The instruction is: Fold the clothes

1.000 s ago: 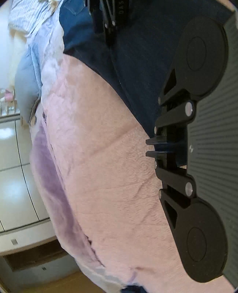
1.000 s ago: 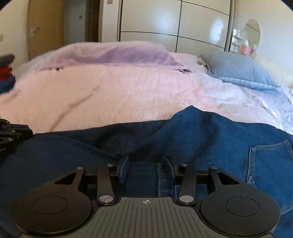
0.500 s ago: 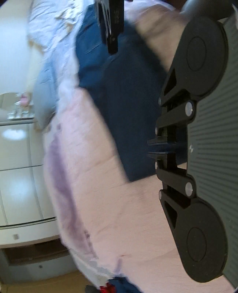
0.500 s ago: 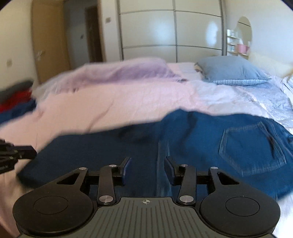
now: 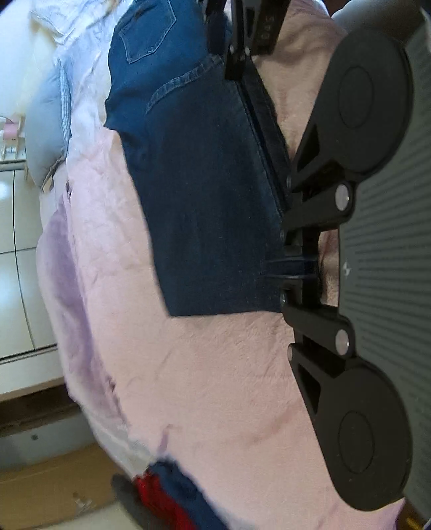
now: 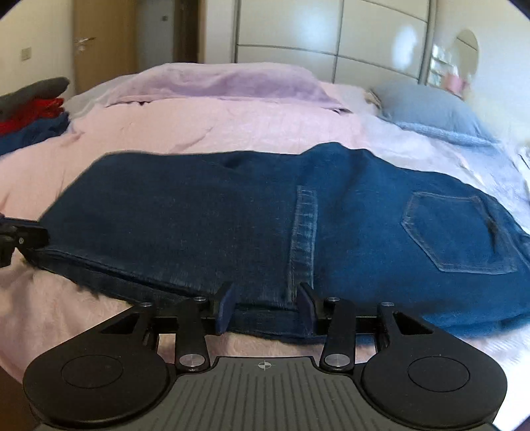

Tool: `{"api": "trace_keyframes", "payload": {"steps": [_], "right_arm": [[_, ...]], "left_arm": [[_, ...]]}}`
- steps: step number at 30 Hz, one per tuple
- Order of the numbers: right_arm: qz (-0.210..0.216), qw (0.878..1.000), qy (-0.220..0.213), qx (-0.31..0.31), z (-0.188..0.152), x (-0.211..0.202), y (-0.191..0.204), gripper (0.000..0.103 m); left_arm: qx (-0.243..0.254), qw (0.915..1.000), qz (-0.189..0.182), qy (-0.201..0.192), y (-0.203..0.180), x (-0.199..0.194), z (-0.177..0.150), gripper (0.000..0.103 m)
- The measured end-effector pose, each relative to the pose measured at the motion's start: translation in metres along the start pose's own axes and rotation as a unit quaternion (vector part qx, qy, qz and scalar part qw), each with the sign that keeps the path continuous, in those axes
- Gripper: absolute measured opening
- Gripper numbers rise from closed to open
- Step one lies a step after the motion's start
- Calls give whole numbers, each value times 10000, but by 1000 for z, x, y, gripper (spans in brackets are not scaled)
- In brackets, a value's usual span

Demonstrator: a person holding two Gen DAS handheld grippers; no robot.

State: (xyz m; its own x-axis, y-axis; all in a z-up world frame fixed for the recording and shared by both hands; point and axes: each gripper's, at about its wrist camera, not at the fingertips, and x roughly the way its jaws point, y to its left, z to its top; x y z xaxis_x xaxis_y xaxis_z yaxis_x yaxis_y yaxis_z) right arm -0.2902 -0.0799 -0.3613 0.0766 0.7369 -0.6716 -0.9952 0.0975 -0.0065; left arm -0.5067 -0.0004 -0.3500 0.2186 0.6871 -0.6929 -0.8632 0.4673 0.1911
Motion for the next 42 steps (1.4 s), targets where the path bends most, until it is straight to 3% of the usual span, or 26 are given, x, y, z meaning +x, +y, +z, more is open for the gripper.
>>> {"api": "trace_keyframes", "payload": {"steps": [6,15,25,33,36,38,40,42], "right_arm": [[-73,9989,-74,460,-6,-40,-11,44],[-373,9922,50,1191,-26,-86,-36,44],[-289,9879,-120,1516,-40,-119,-61,44],[-303,9802,-72,1956,-47,-112,-99,44],[-217,9699,-88,2424,-52,-106,-125,44],[23,9555,-178,2946,-57,-101,-149,44],[366,9306,-377,3622,-64,-97,-179,45],[710,8928,-660,4400,-73,-92,-212,45]], "left_arm": [[-93,9999,136,28,-12,-31,-3,10],[-124,9997,199,-29,-21,-73,-20,21],[-96,9995,288,-111,-37,-100,-25,21],[-114,9998,-148,-115,-52,-84,-15,21],[-206,9987,-422,-180,-57,-72,-6,21],[-280,9978,-560,-218,-60,-63,1,21],[-299,9972,-634,-261,-64,-52,10,21],[-346,9964,-723,-264,-67,-40,17,21]]}}
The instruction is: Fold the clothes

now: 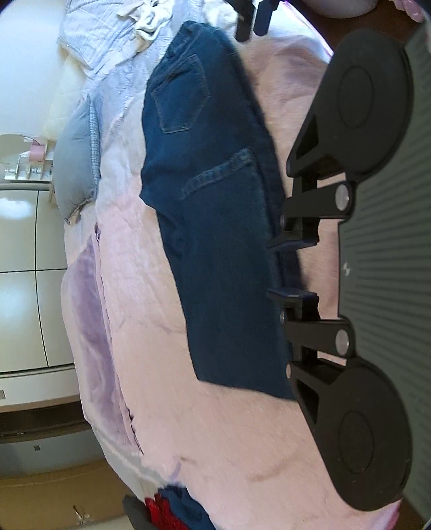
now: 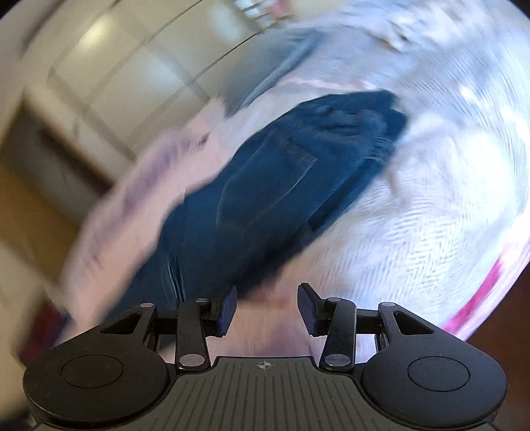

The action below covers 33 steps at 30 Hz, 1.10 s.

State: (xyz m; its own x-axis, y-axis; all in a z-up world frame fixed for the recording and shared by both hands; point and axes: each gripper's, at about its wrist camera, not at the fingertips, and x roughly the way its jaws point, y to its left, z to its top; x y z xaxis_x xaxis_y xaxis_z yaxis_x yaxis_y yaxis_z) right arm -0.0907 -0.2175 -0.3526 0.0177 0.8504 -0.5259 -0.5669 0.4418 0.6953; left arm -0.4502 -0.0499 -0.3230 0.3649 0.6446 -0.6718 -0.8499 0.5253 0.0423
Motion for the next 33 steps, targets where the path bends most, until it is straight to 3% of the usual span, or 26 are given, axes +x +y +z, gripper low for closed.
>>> {"api": "trace_keyframes", "payload": {"steps": [5,9,17,18,19,27,30,33], "right_arm": [[387,9881,-472,1413,41,6,-56,47],[319,9779,-772,1917,63,13,-86,59],[614,9580,-1028,2606,89,37,-121,56],[584,9578,-1010,2627,90,41,-121,44],[542,9588,-994,2604,90,43,-121,42],[445,9713,-1055,2084,88,42,-113,43],[245,9773,-1041,1827,93,39,-98,30],[186,9838,-1194,1324,95,27,-69,28]], "left_arm": [[-224,9993,-297,32,0,32,12,21],[-486,9973,-550,83,4,52,19,21],[-785,9937,-744,288,9,85,19,21],[-824,9933,-717,388,10,91,17,20],[-853,9930,-688,437,11,95,16,16],[-817,9936,-659,407,12,99,12,16],[-887,9932,-644,389,13,93,15,16],[-1031,9922,-643,273,23,86,17,16]]}}
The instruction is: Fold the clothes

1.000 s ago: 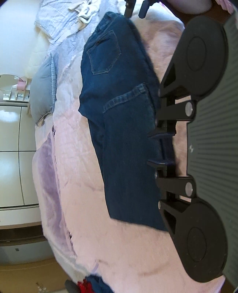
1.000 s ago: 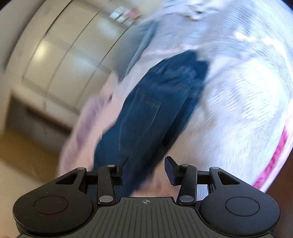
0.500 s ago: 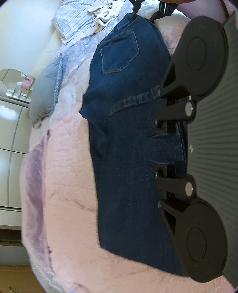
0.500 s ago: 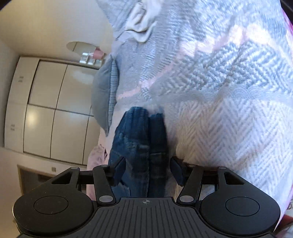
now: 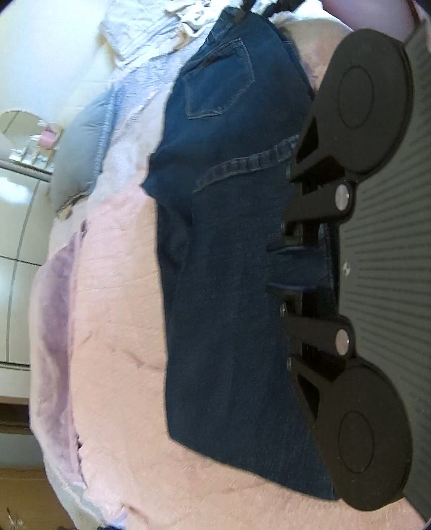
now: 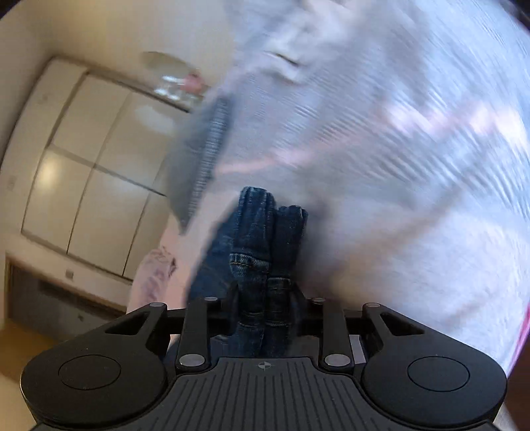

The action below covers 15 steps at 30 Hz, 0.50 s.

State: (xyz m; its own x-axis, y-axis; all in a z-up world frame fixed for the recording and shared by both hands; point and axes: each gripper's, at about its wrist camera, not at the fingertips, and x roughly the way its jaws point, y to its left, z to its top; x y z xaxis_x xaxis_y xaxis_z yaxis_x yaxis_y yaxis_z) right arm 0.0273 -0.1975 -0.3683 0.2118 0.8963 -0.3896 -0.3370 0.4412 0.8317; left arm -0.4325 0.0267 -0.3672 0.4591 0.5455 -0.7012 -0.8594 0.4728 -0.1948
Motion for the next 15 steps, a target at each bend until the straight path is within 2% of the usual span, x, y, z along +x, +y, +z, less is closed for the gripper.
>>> {"api": "trace_keyframes", "payload": {"steps": [2,4,6,7,9,11,13,15], "right_arm": [[148,9994,-114,-307,-4,-3,17,30],[7,9997,-91,-231,-7,4,15,55],[-156,9997,32,161,-11,14,-2,58],[-158,9993,72,334,-13,17,-11,55],[-220,9985,77,491,-17,20,-23,33],[-331,9986,100,402,-18,20,-20,27],[-596,9982,50,-25,-19,17,-1,24],[-989,9907,-122,-924,-23,19,33,22]], "left_arm": [[-121,9999,-12,-45,7,-5,2,16],[-301,9995,-44,-14,18,-7,3,16],[-412,9991,-91,-4,26,-10,3,16],[-441,9990,-105,-12,30,-12,3,16],[-496,9987,-124,-39,36,-15,4,16],[-576,9982,-130,-112,44,-20,4,16],[-735,9970,-164,-199,53,-26,5,16],[-925,9951,-216,-282,64,-33,6,16]]}}
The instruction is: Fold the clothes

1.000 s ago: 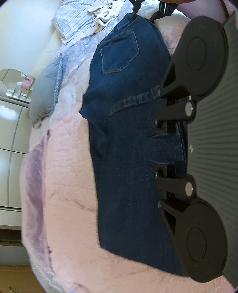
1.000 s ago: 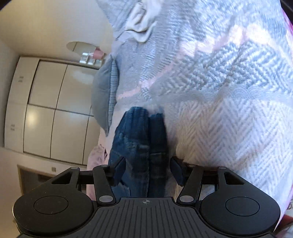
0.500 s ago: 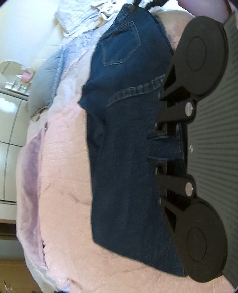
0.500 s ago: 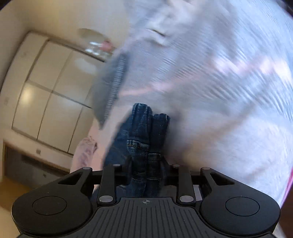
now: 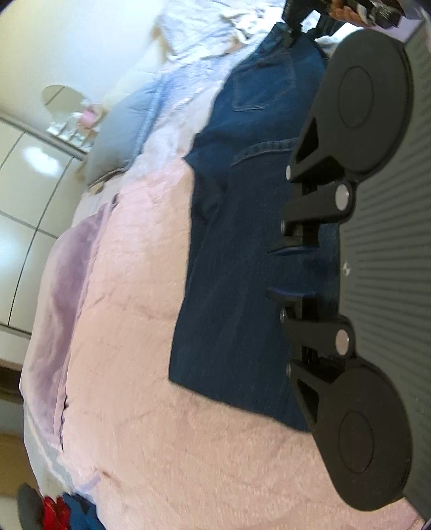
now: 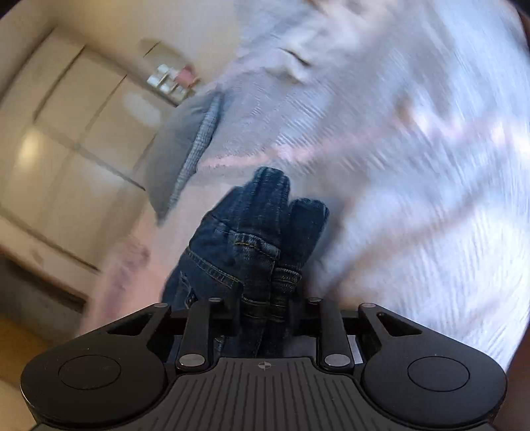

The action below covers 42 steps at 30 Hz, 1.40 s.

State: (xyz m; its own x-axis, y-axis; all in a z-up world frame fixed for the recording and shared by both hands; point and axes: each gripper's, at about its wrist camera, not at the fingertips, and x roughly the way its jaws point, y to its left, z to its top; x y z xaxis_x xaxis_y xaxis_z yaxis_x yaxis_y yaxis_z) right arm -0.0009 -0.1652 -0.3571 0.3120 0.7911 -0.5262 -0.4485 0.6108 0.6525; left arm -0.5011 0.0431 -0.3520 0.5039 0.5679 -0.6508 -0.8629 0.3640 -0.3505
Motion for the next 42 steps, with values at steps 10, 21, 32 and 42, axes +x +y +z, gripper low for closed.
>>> {"api": "trace_keyframes", "payload": {"steps": [10,21,32,42], "right_arm": [[1471,7905,-1571,-5734,-191,-81,213,21],[2009,6525,270,-7302,-329,-65,210,61],[1330,9220,880,-3527,-162,-33,170,67],[1168,9734,1722,-960,-126,15,125,67]], "left_arm": [[-1088,9933,-58,-376,73,-56,4,15],[-1540,9872,-347,-242,112,-72,-1,18],[-2115,9647,-1461,578,110,9,21,44],[-2615,9343,-2223,960,127,51,37,59]]}}
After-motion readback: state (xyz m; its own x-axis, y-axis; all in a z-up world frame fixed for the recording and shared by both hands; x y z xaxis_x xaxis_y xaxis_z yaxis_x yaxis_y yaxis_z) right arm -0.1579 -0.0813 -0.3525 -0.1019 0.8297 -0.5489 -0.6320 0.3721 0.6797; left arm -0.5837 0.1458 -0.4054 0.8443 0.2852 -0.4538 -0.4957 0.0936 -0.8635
